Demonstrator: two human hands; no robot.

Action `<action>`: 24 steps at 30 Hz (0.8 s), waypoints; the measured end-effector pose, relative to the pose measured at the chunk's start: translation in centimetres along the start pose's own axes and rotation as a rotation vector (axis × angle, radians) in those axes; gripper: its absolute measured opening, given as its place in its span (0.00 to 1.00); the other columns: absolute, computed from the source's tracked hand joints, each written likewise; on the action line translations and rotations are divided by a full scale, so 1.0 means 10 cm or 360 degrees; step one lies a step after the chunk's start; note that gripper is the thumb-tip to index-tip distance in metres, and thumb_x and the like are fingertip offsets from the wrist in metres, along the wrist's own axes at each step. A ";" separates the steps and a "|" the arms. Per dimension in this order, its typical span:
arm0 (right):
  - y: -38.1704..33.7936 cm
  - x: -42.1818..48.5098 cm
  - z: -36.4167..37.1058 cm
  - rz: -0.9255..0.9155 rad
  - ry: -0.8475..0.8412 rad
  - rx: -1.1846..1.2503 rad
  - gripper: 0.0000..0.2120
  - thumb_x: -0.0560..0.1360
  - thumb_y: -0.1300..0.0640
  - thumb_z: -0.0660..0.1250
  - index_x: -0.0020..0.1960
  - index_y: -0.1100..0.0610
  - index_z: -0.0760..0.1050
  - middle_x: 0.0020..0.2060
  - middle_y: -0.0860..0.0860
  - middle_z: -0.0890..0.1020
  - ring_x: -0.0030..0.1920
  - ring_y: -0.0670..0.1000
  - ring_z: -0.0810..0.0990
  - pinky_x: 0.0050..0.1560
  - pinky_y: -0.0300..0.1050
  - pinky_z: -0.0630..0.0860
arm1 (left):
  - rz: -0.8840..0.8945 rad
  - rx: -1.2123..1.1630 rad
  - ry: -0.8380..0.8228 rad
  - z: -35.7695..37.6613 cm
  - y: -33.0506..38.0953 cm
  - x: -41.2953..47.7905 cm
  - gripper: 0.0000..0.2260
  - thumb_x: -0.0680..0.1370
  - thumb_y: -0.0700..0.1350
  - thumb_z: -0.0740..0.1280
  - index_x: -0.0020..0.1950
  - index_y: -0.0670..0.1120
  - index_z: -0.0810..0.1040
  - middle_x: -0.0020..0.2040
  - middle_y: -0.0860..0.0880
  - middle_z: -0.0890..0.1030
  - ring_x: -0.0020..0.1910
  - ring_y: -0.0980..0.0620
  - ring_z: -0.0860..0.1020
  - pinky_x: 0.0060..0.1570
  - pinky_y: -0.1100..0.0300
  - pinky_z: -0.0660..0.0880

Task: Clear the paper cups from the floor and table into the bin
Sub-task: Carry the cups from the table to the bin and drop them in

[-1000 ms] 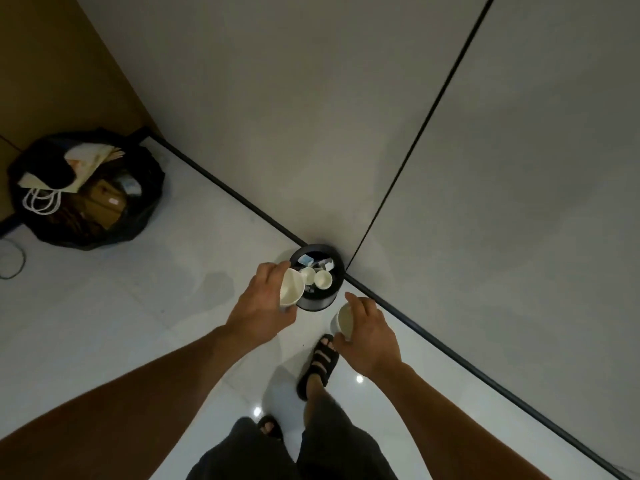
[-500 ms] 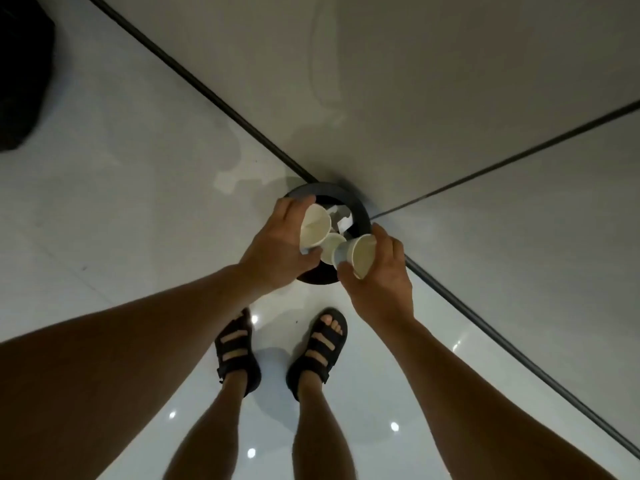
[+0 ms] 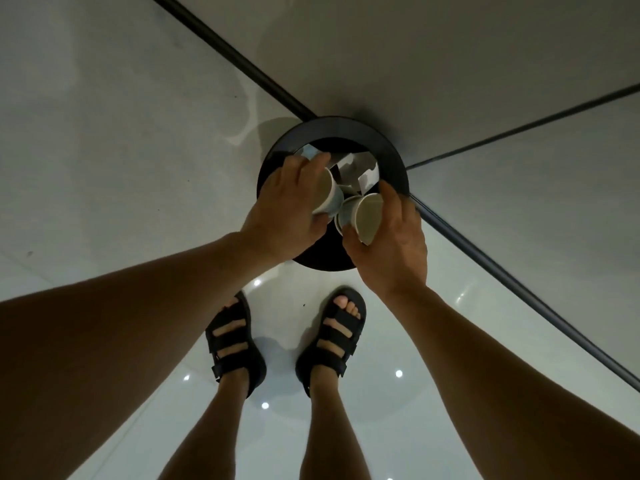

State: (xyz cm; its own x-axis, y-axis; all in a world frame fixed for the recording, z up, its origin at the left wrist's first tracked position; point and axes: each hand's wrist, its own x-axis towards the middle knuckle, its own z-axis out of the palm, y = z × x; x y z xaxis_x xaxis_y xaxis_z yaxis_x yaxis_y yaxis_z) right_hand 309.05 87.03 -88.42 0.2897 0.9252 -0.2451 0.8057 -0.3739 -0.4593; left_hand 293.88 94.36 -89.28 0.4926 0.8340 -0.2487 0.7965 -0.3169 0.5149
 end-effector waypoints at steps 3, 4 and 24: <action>0.00 0.04 0.03 -0.0107 0.0009 -0.0102 0.36 0.69 0.49 0.76 0.71 0.61 0.68 0.60 0.59 0.77 0.58 0.60 0.78 0.53 0.52 0.77 | 0.0055 0.0162 0.0058 0.02 0.01 -0.01 0.36 0.71 0.47 0.73 0.74 0.40 0.63 0.65 0.38 0.70 0.63 0.41 0.71 0.59 0.52 0.74; 0.00 0.04 0.04 -0.0115 -0.0001 -0.0120 0.36 0.69 0.50 0.76 0.71 0.61 0.68 0.60 0.59 0.77 0.58 0.61 0.78 0.53 0.53 0.77 | 0.0068 0.0220 0.0071 0.03 0.01 -0.02 0.35 0.71 0.48 0.73 0.74 0.40 0.63 0.65 0.37 0.70 0.62 0.41 0.71 0.58 0.52 0.74; 0.18 0.04 0.47 -0.0185 -0.0145 -0.0534 0.44 0.76 0.40 0.63 0.80 0.55 0.43 0.79 0.55 0.48 0.79 0.57 0.43 0.77 0.54 0.42 | 0.0276 0.0847 -0.0176 0.30 -0.37 0.03 0.43 0.74 0.70 0.51 0.78 0.44 0.47 0.78 0.40 0.49 0.77 0.39 0.45 0.72 0.37 0.46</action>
State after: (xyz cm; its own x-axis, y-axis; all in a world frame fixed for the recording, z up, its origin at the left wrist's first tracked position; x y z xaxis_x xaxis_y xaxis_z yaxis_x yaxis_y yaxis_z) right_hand 308.21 86.43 -93.39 0.1512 0.9451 -0.2899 0.9596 -0.2107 -0.1867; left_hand 292.10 94.46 -93.72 0.6430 0.7061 -0.2964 0.7533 -0.6529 0.0790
